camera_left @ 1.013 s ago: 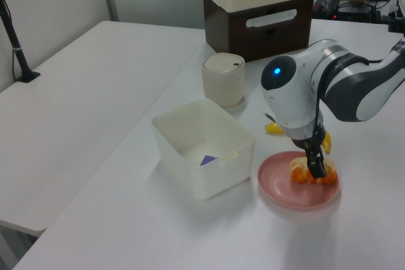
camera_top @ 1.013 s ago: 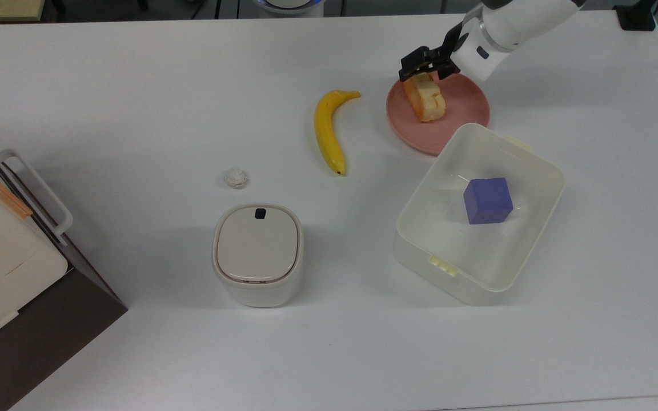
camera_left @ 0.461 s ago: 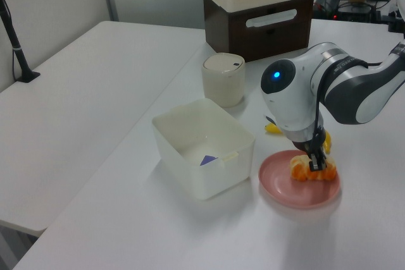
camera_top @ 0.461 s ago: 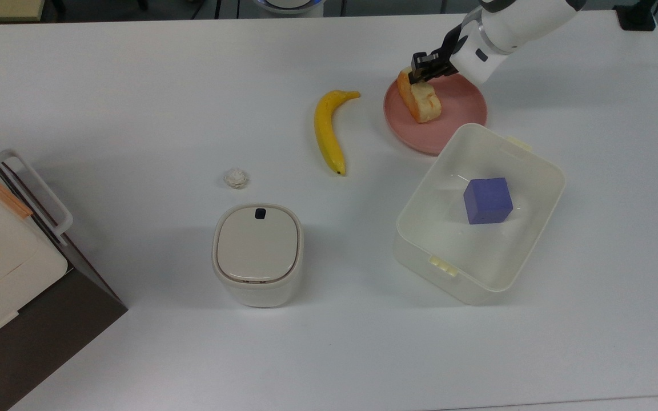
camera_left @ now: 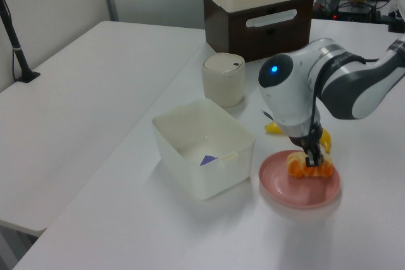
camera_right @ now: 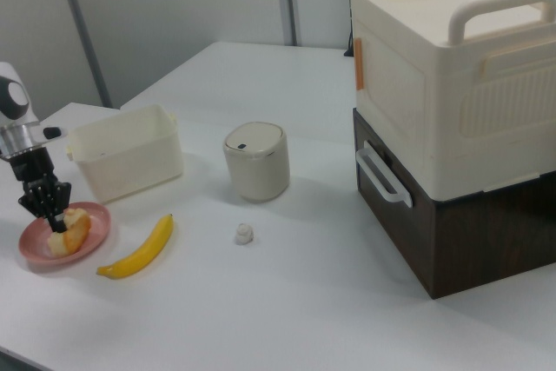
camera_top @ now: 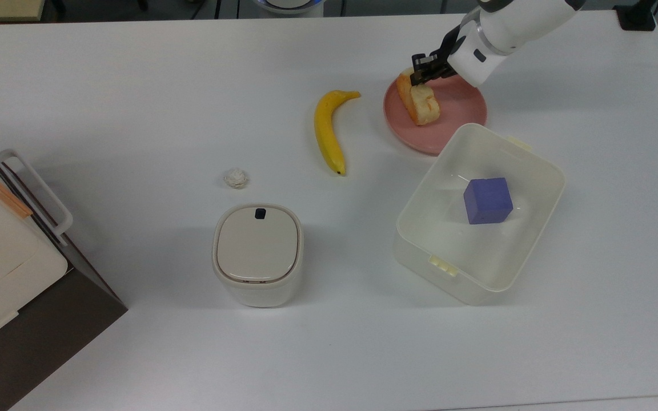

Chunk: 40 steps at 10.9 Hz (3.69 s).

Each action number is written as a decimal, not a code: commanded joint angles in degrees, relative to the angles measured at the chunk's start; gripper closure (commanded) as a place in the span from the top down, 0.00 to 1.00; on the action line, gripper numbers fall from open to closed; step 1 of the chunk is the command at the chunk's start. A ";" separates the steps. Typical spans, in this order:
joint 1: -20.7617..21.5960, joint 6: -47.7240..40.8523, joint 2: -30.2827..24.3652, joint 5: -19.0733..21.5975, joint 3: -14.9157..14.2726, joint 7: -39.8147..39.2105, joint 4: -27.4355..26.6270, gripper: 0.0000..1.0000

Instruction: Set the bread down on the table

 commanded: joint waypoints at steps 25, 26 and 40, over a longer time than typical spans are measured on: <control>-32.35 2.32 -14.88 12.71 -6.52 -0.84 12.38 1.00; -32.09 2.15 -16.64 14.39 -8.10 -1.54 12.99 1.00; -19.52 -3.04 -20.53 17.13 -22.62 -1.99 20.56 1.00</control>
